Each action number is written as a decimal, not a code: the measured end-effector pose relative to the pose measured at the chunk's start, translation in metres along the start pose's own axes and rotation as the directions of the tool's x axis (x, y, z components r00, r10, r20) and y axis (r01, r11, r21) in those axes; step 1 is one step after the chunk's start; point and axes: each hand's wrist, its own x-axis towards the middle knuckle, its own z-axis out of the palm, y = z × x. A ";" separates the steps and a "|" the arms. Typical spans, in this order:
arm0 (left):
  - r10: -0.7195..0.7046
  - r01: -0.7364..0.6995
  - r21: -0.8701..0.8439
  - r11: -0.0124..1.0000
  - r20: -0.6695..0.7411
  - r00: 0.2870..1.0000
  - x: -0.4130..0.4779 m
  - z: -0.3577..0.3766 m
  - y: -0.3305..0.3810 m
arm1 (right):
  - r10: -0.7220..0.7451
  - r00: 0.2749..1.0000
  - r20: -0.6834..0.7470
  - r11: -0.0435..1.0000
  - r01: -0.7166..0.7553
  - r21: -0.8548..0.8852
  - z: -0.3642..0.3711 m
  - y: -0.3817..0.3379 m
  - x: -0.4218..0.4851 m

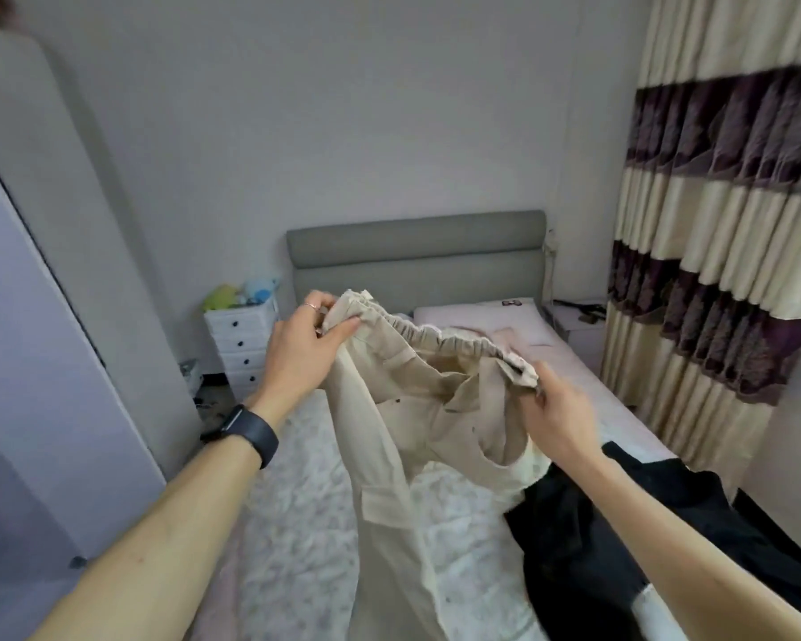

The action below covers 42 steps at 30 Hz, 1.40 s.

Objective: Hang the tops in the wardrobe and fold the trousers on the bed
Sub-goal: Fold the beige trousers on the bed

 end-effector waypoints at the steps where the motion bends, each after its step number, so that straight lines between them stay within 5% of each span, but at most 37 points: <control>1: 0.017 -0.017 0.002 1.000 -0.036 0.999 0.001 -0.017 0.011 | -0.028 0.999 -0.039 0.999 0.028 0.022 -0.024 -0.018 0.013; 10: 0.184 -0.162 0.093 0.982 -0.316 0.931 -0.042 -0.122 0.153 | -0.159 0.971 -0.177 0.982 0.173 0.070 -0.208 -0.133 -0.002; 17: 0.426 -0.352 0.397 0.848 -0.112 0.898 -0.091 -0.204 0.261 | -0.414 0.879 -0.238 0.903 0.429 0.015 -0.299 -0.178 -0.067; 22: 0.417 -0.345 0.342 0.874 -0.164 0.894 -0.117 -0.269 0.317 | -0.505 0.798 -0.330 0.862 0.487 -0.142 -0.347 -0.215 -0.100; 25: 0.296 -0.282 0.089 0.955 -0.258 0.920 -0.145 -0.289 0.328 | -0.382 0.841 -0.382 0.924 0.357 -0.138 -0.364 -0.233 -0.109; 28: 0.198 -0.214 -0.038 0.976 -0.254 0.947 -0.192 -0.292 0.327 | -0.213 0.956 -0.202 0.974 0.190 -0.125 -0.355 -0.254 -0.135; 31: 0.096 -0.106 -0.021 0.994 -0.273 0.957 -0.247 -0.269 0.312 | 0.000 1.000 0.002 0.978 -0.001 0.208 -0.324 -0.268 -0.186; 35: -0.078 0.071 -0.039 0.997 -0.228 0.971 -0.326 -0.219 0.289 | 0.116 0.965 0.235 0.806 -0.230 0.546 -0.270 -0.282 -0.268; 40: -0.219 0.148 -0.384 0.911 -0.148 0.964 -0.432 -0.191 0.278 | 0.190 0.831 0.523 0.438 -0.548 0.713 -0.243 -0.292 -0.369; 42: -0.237 0.209 -0.437 0.875 -0.011 0.971 -0.465 -0.190 0.280 | 0.129 0.841 0.525 0.456 -0.520 0.722 -0.247 -0.284 -0.395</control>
